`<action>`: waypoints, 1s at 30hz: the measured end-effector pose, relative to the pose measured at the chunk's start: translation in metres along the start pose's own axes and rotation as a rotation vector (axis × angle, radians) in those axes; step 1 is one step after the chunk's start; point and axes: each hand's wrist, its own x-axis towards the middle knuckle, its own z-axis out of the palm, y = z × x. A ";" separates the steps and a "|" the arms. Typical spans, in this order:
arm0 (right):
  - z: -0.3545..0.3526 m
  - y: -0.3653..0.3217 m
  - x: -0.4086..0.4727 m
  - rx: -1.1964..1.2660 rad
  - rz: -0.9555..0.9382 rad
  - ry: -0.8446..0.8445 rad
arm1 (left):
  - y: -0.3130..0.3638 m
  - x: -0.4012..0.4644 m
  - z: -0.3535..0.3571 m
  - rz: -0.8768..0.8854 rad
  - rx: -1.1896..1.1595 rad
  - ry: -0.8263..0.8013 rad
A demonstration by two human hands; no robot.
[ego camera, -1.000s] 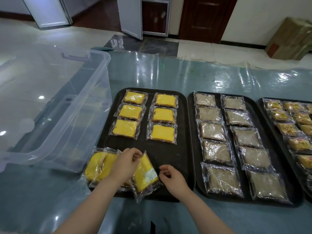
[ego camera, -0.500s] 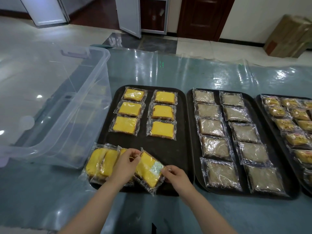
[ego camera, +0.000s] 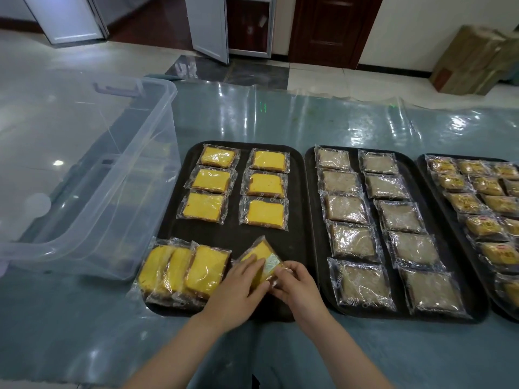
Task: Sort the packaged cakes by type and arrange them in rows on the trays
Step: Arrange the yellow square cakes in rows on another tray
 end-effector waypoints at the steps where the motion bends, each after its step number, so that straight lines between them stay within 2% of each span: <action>1: 0.001 -0.002 -0.001 0.010 -0.011 0.002 | 0.004 0.000 0.001 0.007 -0.021 -0.014; 3: 0.004 -0.004 -0.003 0.015 -0.035 0.014 | 0.010 -0.001 0.001 0.029 -0.052 0.015; 8: 0.007 -0.005 -0.006 0.038 -0.090 -0.021 | 0.016 -0.002 -0.004 0.120 -0.110 0.222; 13: 0.014 -0.004 -0.010 0.068 -0.123 -0.057 | 0.019 -0.004 -0.011 0.175 -0.029 0.355; 19: 0.014 0.001 -0.002 0.052 -0.098 -0.007 | 0.016 -0.005 -0.019 0.153 -0.042 0.462; 24: 0.004 0.007 0.011 -0.104 -0.107 0.081 | 0.015 -0.004 -0.030 0.112 -0.209 0.551; 30: -0.009 0.011 0.021 -0.186 -0.072 0.073 | 0.014 -0.001 -0.036 -0.007 -0.370 0.589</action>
